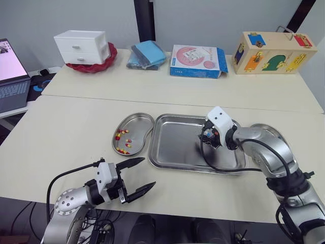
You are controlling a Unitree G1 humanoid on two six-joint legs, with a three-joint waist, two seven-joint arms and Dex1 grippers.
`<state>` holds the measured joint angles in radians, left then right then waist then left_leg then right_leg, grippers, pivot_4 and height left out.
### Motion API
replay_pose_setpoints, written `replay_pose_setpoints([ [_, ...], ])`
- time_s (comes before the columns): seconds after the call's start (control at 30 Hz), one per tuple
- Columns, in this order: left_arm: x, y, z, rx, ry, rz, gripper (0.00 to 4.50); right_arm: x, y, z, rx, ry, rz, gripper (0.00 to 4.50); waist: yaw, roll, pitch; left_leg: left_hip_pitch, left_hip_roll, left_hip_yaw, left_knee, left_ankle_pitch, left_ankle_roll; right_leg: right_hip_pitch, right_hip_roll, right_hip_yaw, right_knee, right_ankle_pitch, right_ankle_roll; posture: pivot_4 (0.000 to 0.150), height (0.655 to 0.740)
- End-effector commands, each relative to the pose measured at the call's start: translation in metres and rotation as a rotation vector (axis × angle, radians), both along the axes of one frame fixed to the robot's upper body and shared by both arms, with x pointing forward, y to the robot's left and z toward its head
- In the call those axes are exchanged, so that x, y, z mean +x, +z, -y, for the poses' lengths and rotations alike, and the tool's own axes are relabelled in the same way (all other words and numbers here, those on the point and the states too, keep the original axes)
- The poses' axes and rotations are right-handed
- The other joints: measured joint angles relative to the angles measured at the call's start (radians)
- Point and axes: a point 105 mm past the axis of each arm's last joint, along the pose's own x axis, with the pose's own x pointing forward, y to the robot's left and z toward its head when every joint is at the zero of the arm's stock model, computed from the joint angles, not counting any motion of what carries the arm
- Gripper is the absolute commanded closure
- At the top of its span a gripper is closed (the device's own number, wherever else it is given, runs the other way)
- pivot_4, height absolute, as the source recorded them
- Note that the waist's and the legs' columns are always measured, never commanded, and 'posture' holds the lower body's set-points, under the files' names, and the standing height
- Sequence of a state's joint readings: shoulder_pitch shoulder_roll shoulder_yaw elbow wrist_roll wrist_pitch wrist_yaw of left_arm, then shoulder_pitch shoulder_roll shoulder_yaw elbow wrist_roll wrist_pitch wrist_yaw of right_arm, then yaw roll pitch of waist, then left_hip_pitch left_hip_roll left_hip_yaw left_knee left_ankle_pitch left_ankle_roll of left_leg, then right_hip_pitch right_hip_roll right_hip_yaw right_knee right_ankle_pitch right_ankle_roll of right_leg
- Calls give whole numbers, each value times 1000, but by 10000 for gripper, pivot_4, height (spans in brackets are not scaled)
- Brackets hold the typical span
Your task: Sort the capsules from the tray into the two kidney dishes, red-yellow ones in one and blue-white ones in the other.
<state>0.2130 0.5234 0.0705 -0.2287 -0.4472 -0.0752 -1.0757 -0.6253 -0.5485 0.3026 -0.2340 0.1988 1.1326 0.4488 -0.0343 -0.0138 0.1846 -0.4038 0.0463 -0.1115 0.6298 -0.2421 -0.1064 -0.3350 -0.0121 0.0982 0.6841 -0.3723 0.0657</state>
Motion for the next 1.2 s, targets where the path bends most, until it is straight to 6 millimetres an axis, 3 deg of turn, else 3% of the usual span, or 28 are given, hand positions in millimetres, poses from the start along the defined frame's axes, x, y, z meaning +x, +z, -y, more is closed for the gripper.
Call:
replay_pose_setpoints([
  [0.03,-2,6,5,-6,-8,37,0,7,8,-2,-18,15,48,12507,-1,0,0,0,0,0,0,0,0,0,0,0,1,0,0,1500,7312],
  [0.23,-3,6,6,-13,-3,33,0,12,-1,-3,-25,15,36,12507,-4,0,0,2,0,1,0,0,0,-1,0,1,4,0,0,1500,7312],
  [0.37,-4,6,6,-14,0,32,0,13,-6,-2,-34,9,25,20161,-5,0,0,2,0,1,0,0,0,0,0,1,5,0,0,1500,7312],
  [0.57,-3,8,6,-18,4,35,0,13,-10,0,-83,33,19,35454,-6,0,0,3,0,1,0,0,0,0,0,1,5,0,0,1500,7312],
  [0.73,-3,9,5,-17,9,36,0,9,-8,-6,-117,92,41,44657,-6,0,0,3,0,1,0,0,0,0,0,1,5,0,0,1500,7312],
  [1.0,-1,11,4,-26,-1,14,0,-1,23,-15,-41,144,130,44657,-7,1,0,2,0,1,0,0,0,-1,0,1,5,0,0,1500,7312],
  [1.2,-6,15,9,-56,-92,33,0,-43,46,3,52,162,141,44657,5,0,0,1,0,0,0,0,0,-1,0,0,3,0,0,1500,7312],
])
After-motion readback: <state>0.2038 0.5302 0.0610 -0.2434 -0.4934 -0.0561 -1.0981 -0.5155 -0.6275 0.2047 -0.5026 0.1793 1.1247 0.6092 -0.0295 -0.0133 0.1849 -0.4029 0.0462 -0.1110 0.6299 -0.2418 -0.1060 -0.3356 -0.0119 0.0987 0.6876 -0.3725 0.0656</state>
